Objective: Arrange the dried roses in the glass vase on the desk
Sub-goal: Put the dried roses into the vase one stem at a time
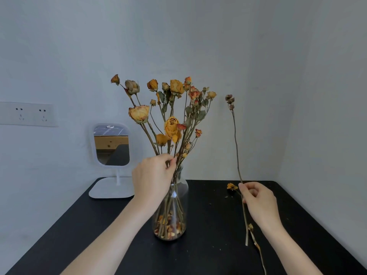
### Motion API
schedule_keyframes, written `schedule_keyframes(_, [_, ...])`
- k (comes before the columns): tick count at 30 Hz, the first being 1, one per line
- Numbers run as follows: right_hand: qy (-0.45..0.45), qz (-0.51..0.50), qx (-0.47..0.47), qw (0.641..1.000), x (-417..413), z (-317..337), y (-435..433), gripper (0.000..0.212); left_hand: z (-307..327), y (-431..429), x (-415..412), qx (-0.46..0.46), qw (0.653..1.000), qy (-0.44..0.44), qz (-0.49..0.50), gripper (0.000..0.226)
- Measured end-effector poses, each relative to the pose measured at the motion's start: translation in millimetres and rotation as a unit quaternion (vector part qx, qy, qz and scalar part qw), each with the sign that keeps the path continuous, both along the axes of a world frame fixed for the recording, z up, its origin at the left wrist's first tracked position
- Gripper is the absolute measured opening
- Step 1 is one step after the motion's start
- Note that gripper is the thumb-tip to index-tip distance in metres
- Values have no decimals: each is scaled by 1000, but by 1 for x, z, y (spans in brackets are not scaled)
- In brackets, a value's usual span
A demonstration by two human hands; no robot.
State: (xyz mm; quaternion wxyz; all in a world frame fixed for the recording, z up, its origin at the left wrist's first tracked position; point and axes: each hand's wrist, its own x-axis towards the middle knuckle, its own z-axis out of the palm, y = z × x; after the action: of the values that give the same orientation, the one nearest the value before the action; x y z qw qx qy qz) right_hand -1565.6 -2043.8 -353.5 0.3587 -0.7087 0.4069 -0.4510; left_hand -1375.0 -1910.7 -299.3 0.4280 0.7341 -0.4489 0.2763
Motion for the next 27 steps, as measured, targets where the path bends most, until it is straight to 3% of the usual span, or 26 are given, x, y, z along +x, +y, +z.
schedule_keyframes(7, [-7, 2, -5, 1000, 5, 4, 0, 6, -42, 2, 13, -48, 995, 88, -17, 21])
schedule_keyframes(11, [-20, 13, -9, 1000, 14, 17, -2, 7, -59, -10, 19, -26, 981, 190, -14, 58])
schedule_keyframes(14, [-29, 33, -23, 999, 24, 31, -2, 10, -57, -27, 20, 30, 978, 207, -18, 82])
schedule_keyframes(19, [-53, 63, -57, 995, 39, 53, -1, 12, -53, -37, 27, 40, 973, 224, -25, 85])
schedule_keyframes(23, [-77, 75, -66, 992, 47, 64, 1, 13, -58, -31, 39, 30, 964, 246, -90, 92])
schedule_keyframes(27, [-96, 76, -72, 990, 53, 71, 3, 15, -62, -25, 48, 38, 949, 276, -147, 72])
